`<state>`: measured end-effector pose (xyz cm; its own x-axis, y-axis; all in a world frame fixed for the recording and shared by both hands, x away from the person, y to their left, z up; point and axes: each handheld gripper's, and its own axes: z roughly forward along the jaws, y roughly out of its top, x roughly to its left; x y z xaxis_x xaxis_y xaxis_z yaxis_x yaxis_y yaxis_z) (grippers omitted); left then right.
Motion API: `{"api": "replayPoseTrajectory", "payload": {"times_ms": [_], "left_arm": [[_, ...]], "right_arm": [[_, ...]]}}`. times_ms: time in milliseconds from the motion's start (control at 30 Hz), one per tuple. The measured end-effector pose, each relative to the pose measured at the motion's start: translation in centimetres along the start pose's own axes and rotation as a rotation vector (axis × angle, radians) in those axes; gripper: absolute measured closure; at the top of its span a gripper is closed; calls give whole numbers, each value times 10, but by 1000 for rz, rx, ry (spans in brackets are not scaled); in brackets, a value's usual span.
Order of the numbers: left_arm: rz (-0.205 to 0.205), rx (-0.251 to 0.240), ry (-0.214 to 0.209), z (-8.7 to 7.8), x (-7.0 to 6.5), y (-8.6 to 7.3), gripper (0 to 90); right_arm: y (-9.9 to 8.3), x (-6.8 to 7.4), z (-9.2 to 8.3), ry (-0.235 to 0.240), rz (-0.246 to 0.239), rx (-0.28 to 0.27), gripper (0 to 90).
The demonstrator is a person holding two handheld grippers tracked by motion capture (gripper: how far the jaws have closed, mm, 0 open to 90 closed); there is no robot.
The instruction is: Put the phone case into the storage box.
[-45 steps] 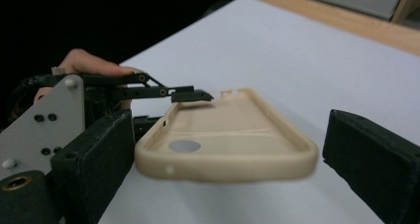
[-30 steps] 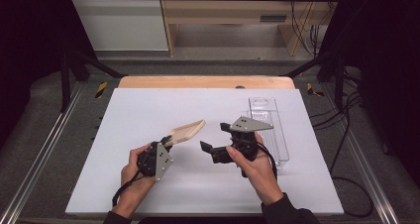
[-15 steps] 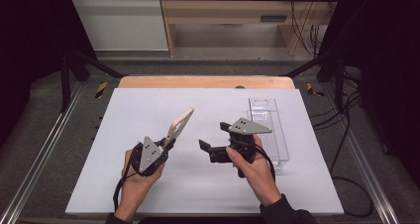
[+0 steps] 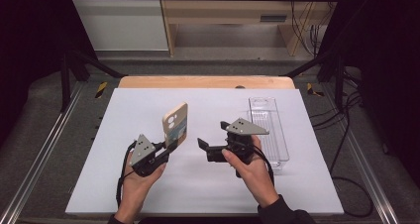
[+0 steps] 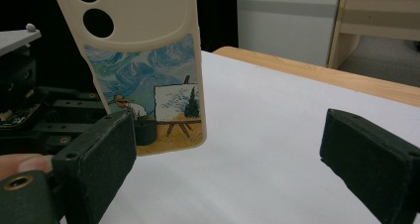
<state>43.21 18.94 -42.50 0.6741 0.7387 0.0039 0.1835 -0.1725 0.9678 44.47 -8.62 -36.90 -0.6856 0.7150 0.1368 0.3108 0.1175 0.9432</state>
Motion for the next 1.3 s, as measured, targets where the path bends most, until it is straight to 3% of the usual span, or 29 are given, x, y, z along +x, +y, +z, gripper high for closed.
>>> {"api": "replayPoseTrajectory", "payload": {"times_ms": [100, 433, 667, 867, 1300], "left_arm": [[-28, 0, -20, 1, -1, -1, 792], [-186, -32, -103, 2, 2, -3, 792], [-227, -33, -151, 5, 0, -5, 792], [-222, -22, -186, 8, -8, -4, 792], [-189, -2, -218, 14, -19, -5, 792]], "right_arm": [[0, 1, 1, -9, -9, 8, 74], [1, 9, 6, -21, -41, 15, 59], [7, 16, 13, -8, -57, 17, 45], [9, 24, 19, 0, -64, 19, 38], [22, 37, 30, 8, -72, -11, 35]]}}
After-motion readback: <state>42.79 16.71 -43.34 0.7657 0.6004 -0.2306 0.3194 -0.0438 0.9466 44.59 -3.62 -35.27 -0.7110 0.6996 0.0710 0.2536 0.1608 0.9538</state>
